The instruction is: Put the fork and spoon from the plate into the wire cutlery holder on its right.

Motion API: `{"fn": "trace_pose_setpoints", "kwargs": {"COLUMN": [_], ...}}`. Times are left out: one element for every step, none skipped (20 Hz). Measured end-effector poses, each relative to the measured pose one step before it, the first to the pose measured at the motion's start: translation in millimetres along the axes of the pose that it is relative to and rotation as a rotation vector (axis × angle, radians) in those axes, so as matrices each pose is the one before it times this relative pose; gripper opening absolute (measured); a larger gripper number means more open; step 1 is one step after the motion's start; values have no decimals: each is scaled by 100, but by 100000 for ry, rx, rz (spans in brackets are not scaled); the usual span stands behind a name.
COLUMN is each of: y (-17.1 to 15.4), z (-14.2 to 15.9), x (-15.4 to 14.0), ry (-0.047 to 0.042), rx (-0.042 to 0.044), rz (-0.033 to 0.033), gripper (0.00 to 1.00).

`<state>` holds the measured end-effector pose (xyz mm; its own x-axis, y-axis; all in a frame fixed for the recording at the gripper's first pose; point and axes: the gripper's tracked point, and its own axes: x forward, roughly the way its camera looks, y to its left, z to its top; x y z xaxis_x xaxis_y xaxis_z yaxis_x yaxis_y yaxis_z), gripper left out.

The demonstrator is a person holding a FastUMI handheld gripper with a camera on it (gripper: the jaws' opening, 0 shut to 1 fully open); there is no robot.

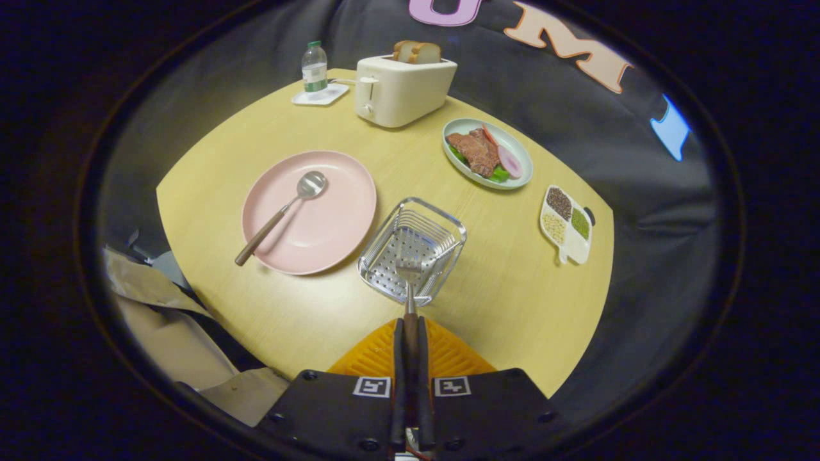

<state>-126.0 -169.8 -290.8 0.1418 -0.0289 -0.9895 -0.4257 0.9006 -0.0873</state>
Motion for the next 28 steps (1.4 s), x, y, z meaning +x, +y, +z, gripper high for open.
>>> {"fn": "trace_pose_setpoints", "kwargs": {"y": [-147,-290,211,67,189,200,1,169,364,290,527,734,870,807,914,1001,980,779,892,877,744,746,634,597,444,574,631,555], "z": [376,644,377,452,331,404,503,578,316,678,698,865,717,624,507,458,248,323,132,120,13,75,-254,-347,-583,-804,-919,-765], "x": [39,-23,-72,-31,-248,41,-330,9,-64,-234,-260,-65,-82,6,104,26,168,129,88,92,240,276,435,472,507,481,600,523], "ry": [-519,-1360,-1111,-1200,-1008,-1638,-1849,-1910,-2258,-2649,-3395,-4110,-3968,-3497,-3156,-3128,-2391,-2209,-1660,-1490,-1878,-1986,-1901,-1377,-485,289,1192,1291], "rx": [-293,-328,218,251,720,255,572,1113,1144,1651,2196,2976,3099,3103,2754,2417,1473,616,-79,119,245,739,1022,842,664,975,733,415], "rz": [-83,-840,407,283,829,-527,-201,-54,-640,-593,-345,18,258,54,104,271,175,-591,-164,-127,-711,-477,-557,-681,-839,-380,-30,72], "gripper": [11,12,23,35,46,57,68,79,90,100,100,100,100,100,100,100,100,100,100,100,100,100,100,100,100,100,100,100]}}
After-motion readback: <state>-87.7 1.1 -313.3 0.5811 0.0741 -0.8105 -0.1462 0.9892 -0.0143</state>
